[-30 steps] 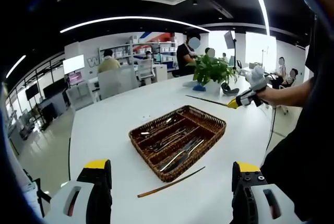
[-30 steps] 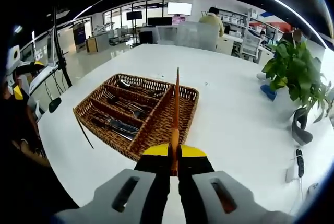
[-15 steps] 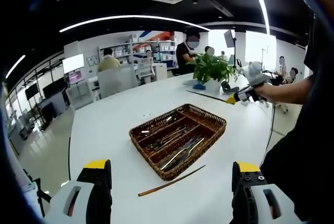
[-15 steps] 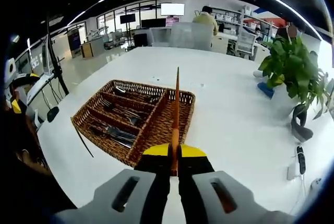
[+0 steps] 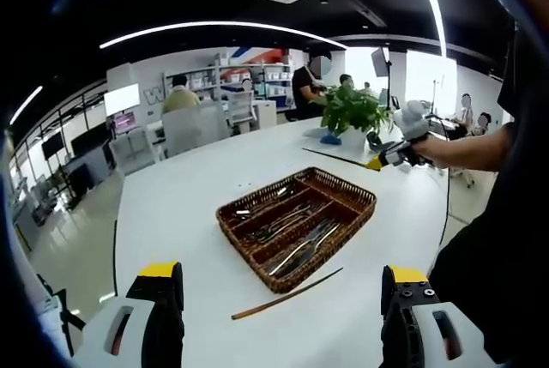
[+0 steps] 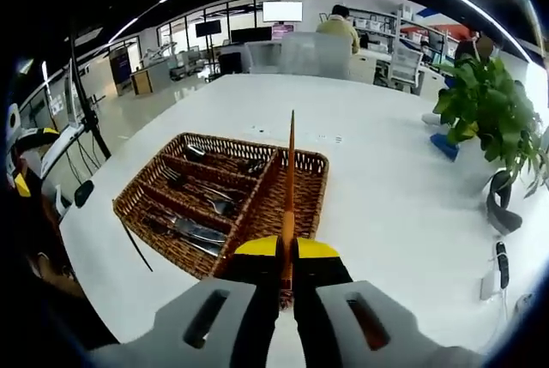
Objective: Arrange the knives, forks, and spoons in their matching storage slots by inserting each utensil handle-first until every utensil is classified and aligned in the correct compartment
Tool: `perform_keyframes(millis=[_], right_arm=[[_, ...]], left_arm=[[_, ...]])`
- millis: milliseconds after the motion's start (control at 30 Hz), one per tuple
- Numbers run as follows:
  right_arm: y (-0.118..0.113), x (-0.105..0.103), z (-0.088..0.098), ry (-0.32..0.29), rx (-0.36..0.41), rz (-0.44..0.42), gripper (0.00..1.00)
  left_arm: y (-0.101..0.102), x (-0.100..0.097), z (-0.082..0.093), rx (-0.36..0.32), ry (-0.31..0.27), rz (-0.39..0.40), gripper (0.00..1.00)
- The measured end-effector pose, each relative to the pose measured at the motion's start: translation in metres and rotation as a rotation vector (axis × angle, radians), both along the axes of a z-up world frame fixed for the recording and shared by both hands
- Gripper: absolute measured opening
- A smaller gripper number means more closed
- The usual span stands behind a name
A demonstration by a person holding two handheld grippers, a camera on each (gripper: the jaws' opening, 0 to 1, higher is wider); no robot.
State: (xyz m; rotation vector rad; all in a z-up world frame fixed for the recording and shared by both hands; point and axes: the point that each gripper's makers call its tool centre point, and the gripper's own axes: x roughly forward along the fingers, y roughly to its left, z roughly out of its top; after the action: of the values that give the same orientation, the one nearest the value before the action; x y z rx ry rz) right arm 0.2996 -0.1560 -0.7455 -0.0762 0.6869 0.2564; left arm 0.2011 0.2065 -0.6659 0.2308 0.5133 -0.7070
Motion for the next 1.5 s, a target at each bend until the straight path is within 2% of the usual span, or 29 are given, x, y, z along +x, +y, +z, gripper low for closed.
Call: perform_keyframes(millis=[267, 733, 1167, 1500], right_arm=[[0.001, 0.010, -0.005, 0.013, -0.002, -0.019, 0.01], [0.004, 0.008, -0.016, 0.041, 0.003, -0.032, 0.01], [0.009, -0.005, -0.048, 0.089, -0.008, -0.039, 0.02], [0.011, -0.005, -0.062, 0.121, 0.000, -0.051, 0.02]], left_arm=[[0.005, 0.005, -0.006, -0.003, 0.014, 0.008, 1.00], [0.006, 0.009, -0.010, -0.008, 0.024, 0.005, 1.00], [0.012, 0.003, -0.012, -0.006, 0.030, 0.017, 1.00], [0.017, 0.001, -0.010, -0.003, 0.028, 0.024, 1.00]])
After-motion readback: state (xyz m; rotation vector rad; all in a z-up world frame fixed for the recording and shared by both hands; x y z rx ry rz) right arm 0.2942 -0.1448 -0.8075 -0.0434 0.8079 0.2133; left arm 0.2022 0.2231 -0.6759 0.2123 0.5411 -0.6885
